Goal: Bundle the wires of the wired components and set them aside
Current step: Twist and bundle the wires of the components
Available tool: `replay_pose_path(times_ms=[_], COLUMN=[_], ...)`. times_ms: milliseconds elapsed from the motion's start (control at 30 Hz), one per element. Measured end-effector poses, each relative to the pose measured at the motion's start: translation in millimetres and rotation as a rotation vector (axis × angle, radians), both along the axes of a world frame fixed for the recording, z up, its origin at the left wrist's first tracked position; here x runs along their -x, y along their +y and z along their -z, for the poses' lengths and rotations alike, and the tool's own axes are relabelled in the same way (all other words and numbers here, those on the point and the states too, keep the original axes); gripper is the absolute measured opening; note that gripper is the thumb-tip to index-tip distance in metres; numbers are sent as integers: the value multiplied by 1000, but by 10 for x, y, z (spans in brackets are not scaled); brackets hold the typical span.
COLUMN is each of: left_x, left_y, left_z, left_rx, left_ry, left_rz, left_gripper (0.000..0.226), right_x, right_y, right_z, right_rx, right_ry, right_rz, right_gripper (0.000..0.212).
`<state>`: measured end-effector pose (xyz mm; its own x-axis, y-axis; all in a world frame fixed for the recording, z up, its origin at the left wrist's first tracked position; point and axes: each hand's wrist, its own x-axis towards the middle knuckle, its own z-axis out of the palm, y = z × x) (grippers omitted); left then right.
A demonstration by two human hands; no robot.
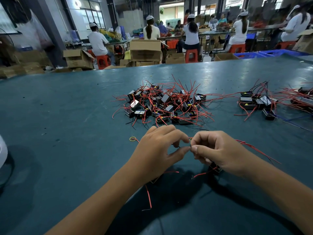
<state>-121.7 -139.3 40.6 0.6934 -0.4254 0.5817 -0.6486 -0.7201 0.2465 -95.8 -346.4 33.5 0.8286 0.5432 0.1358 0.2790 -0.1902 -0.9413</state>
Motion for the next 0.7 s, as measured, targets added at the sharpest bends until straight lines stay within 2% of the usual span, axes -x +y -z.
replay_pose_path(times_ms=[100, 333, 467, 567, 700], left_x=[11, 40, 76, 112, 127], left_y=[-14, -67, -28, 3, 8], left_z=[-3, -15, -71, -97, -95], left_rx=[-9, 16, 68, -87, -279], left_ry=[-17, -27, -44, -29, -7], left_rz=[17, 8, 90, 203, 216], left_gripper=[5, 15, 7, 20, 31], right_x=[-5, -3, -20, -38, -48], right_y=[0, -16, -25, -46, -67], right_z=[-3, -34, -48, -50, -63], right_rx=[-6, 7, -58, -86, -88], right_ry=[2, -4, -7, -1, -2], right_rz=[24, 25, 61, 87, 123], right_gripper=[18, 16, 13, 12, 12])
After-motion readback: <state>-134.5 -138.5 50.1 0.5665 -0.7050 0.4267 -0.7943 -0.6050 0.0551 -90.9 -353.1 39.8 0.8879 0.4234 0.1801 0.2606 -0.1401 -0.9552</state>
